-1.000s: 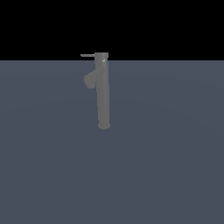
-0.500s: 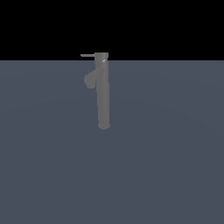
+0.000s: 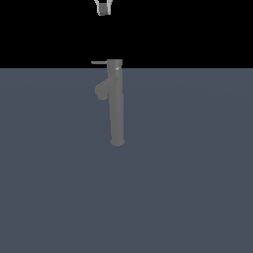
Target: Turn on the faucet by rotating a designated handle.
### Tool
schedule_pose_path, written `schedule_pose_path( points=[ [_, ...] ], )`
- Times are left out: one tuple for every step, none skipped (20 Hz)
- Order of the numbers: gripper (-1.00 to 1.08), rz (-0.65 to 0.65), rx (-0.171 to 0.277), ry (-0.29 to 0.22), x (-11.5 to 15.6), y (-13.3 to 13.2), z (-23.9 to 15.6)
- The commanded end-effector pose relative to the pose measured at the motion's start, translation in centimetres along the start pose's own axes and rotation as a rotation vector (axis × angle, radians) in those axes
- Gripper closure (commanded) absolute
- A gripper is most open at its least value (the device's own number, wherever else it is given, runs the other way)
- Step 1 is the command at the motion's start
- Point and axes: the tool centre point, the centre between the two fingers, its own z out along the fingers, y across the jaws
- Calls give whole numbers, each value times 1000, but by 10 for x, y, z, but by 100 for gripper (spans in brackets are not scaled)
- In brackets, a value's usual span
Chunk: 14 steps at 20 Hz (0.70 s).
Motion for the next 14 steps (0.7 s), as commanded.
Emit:
schedule_pose_path(
  points=[
    [108, 2, 3, -2, 18, -6, 16],
    [108, 2, 4, -3, 25, -8, 22],
    [108, 3, 6, -4, 32, -11, 29],
    [108, 4, 7, -5, 39, -13, 36],
    [108, 5, 8, -7, 45, -15, 43],
    [108, 5, 10, -8, 51, -17, 50],
    [108, 6, 11, -9, 56, -20, 56],
    [108, 7, 12, -10, 61, -21, 62],
    [108, 7, 14, -10, 66, -23, 68],
    [108, 8, 15, -11, 70, -25, 73],
    [108, 9, 16, -12, 74, -27, 79],
    [108, 10, 17, -13, 77, -28, 83],
    [108, 10, 18, -13, 81, -29, 88],
    [108, 11, 19, -14, 83, -31, 92]
  ],
)
